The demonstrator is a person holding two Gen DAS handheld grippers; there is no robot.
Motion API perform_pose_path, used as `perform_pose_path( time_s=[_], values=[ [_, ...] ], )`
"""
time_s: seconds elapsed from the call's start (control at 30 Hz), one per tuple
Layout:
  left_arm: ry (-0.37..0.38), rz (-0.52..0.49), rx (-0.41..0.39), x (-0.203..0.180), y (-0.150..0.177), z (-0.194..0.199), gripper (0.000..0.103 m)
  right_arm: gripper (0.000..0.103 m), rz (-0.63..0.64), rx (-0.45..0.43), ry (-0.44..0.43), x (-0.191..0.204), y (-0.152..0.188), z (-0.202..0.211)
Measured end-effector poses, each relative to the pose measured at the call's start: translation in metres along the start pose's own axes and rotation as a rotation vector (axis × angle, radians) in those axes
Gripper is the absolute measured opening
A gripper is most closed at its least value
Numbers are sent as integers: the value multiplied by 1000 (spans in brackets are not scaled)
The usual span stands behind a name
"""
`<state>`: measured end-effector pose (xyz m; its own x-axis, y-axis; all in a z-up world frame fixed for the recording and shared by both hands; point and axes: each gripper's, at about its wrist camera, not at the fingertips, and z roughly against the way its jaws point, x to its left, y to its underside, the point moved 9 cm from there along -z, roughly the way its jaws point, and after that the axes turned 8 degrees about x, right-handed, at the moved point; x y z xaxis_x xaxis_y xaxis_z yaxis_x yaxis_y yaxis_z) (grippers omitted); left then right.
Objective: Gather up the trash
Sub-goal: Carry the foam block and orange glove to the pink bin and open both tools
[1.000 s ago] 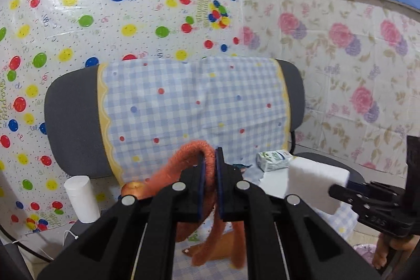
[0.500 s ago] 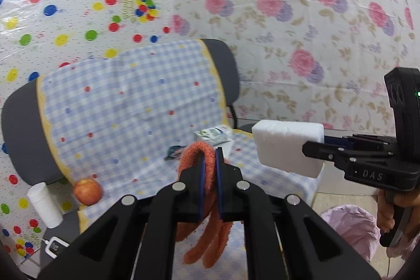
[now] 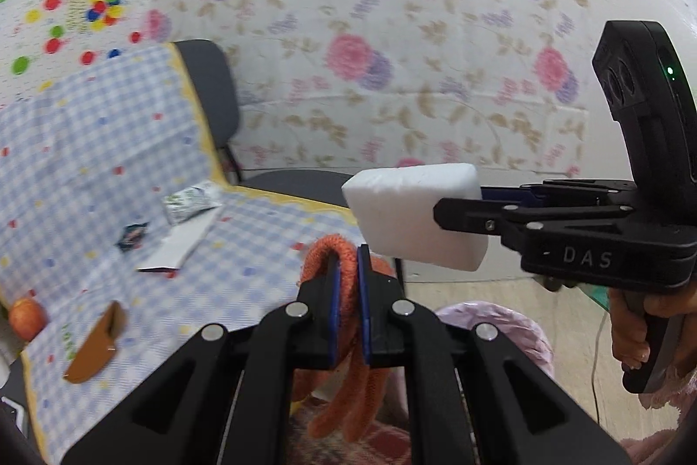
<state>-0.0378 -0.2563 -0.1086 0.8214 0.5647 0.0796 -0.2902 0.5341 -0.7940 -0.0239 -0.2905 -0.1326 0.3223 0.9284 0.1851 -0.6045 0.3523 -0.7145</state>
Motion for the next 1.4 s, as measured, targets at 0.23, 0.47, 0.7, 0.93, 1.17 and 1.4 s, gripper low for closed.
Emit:
perform_pose_path(
  time_s=[0.23,0.47,0.7,0.93,1.17,1.4],
  values=[
    [113,-22,45,-47,11,-28,5,32,-97,44,100,-53,42,18],
    [159,-58,100,-76,18,-53,6,34,-167,83,159,-90,69,22],
    [158,-105,156,-95,20,-77,36,42,-231,122,175,-116,86,16],
    [132,-84,152,-86,16,-79,64,51,-251,117,177,-122,85,15],
    [36,-37,108,-45,3,-64,64,51,-232,76,180,-120,62,16],
    [-89,31,59,17,-15,-47,67,51,-168,46,146,-96,21,-5]
  ],
)
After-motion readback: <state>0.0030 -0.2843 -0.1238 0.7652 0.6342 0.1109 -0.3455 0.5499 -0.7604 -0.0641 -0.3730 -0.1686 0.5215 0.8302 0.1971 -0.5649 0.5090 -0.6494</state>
